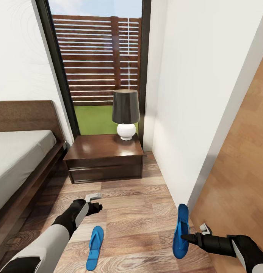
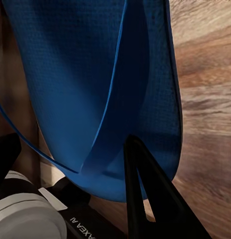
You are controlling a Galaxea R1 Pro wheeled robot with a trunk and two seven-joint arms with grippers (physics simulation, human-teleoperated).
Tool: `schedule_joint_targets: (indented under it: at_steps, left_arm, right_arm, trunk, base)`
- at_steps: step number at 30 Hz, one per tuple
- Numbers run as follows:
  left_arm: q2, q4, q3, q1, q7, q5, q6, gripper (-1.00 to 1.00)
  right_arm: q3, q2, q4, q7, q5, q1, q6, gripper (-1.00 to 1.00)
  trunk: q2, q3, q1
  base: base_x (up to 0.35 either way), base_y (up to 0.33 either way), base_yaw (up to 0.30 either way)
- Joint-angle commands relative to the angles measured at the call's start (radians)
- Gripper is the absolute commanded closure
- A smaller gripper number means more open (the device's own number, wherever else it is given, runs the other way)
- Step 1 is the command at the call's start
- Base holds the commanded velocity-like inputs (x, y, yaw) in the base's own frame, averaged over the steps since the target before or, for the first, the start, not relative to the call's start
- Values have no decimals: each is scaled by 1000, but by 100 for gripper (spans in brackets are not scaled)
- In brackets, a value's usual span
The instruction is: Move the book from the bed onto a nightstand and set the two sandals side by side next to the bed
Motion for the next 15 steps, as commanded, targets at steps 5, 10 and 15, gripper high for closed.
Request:
schedule_joint_targets:
  at_steps: [5,10,15]
  left_arm:
    - [1,-2,4,0,7,11,4,-100]
    - [-2,-2,3,0,7,12,4,-100]
    - [-3,-1,2,0,7,12,5,-100]
  right_arm:
    - [-8,0,-2,11,9,-1,12,100]
    - [-8,0,-4,11,10,0,12,100]
    - [-8,1,-4,11,11,0,12,100]
  trunk:
    - [0,-1,0]
    - [0,-1,0]
    - [0,-1,0]
  base:
    - [0,0,0]
    - [0,0,0]
    - [0,0,27]
